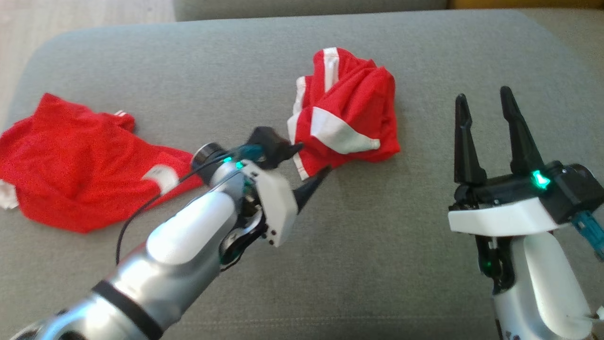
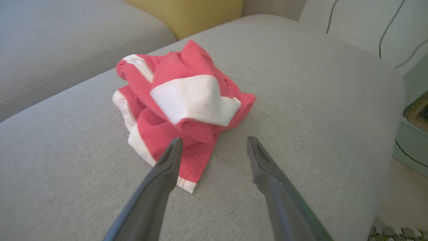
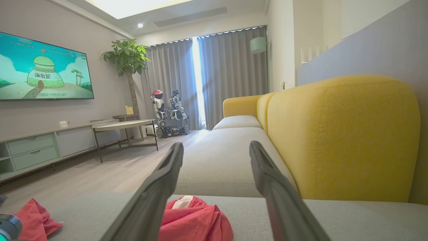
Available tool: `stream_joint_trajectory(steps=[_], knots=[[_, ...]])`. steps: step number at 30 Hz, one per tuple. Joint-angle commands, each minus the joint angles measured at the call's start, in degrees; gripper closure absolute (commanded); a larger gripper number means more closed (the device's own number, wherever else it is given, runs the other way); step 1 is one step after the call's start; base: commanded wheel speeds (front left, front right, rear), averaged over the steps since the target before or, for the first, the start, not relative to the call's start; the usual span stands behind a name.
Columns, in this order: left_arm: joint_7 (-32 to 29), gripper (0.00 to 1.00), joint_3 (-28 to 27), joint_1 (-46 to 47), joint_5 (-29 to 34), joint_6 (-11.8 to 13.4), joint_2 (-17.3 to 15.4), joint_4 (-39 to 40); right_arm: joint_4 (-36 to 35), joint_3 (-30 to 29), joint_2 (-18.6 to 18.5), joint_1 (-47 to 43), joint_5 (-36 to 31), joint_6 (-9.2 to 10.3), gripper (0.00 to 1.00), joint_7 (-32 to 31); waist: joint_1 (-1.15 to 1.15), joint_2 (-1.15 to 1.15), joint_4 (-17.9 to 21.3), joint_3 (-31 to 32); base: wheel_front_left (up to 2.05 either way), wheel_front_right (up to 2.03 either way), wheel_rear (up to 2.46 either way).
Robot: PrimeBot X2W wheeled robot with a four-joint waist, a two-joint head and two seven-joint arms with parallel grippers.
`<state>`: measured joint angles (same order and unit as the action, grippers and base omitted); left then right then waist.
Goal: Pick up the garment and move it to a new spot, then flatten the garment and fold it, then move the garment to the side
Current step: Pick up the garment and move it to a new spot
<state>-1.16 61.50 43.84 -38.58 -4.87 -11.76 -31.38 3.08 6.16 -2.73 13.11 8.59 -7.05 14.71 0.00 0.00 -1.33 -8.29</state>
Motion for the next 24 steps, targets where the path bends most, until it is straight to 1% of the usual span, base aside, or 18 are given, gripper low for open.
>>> stream_joint_trajectory(steps=[1,5,8,11,14,17,19,21,22,24], knots=[[2.2,0.0,-3.4,-0.1,-0.4,1.8,-2.5,1.9,-1.5,0.7,-0.1,-0.5,0.0,-0.44,0.0,0.3,0.0,0.0,-1.3,1.0,0.0,0.0,0.0],[8.3,0.0,-7.2,-4.2,-1.7,6.0,-4.7,4.3,-1.1,0.2,-0.1,-1.9,-0.7,-0.44,0.0,0.3,0.0,0.0,-3.1,2.4,0.0,0.0,0.0],[13.8,0.0,-11.4,-7.8,-2.9,9.8,-6.0,7.1,-0.7,-0.3,-0.1,-3.3,-1.2,-0.44,0.0,0.3,0.0,0.0,-4.4,3.7,0.0,0.0,0.0],[15.9,0.0,-16.9,-11.8,-2.8,14.2,-6.6,10.8,-0.1,-1.0,-0.1,-5.0,-1.8,-0.44,0.0,0.3,0.0,0.0,-5.5,4.7,0.0,0.0,0.0],[16.1,0.0,-22.9,-16.8,0.7,17.0,-6.7,16.7,0.4,-1.3,-0.1,-6.5,-2.1,-0.44,0.0,0.3,0.0,0.0,-6.2,5.3,0.0,0.0,0.0],[16.1,0.0,-29.7,-23.2,5.2,18.4,-5.6,22.5,0.6,-1.4,-0.1,-7.7,-2.5,-0.44,0.0,0.3,0.0,0.0,-6.5,5.6,0.0,0.0,0.0],[16.1,0.0,-33.2,-27.3,8.7,18.3,-4.5,25.6,0.9,-1.5,-0.1,-8.4,-2.8,-0.44,0.0,0.3,0.0,0.0,-6.7,5.9,0.0,0.0,0.0],[16.1,0.0,-36.7,-31.2,11.5,17.7,-2.5,28.2,1.2,-1.6,-0.1,-9.1,-3.0,-0.44,0.0,0.3,0.0,0.0,-6.8,6.3,0.0,0.0,0.0],[16.1,0.0,-36.7,-31.2,11.5,17.7,-2.5,28.2,1.2,-1.6,-0.1,-9.1,-3.0,-0.44,0.0,0.3,0.0,0.0,-6.8,6.3,0.0,0.0,0.0],[16.1,0.0,-40.7,-34.9,13.8,17.9,0.3,29.9,1.6,-1.6,-0.1,-9.5,-3.1,-0.44,0.0,0.3,0.0,0.0,-6.7,6.7,0.0,0.0,0.0]])
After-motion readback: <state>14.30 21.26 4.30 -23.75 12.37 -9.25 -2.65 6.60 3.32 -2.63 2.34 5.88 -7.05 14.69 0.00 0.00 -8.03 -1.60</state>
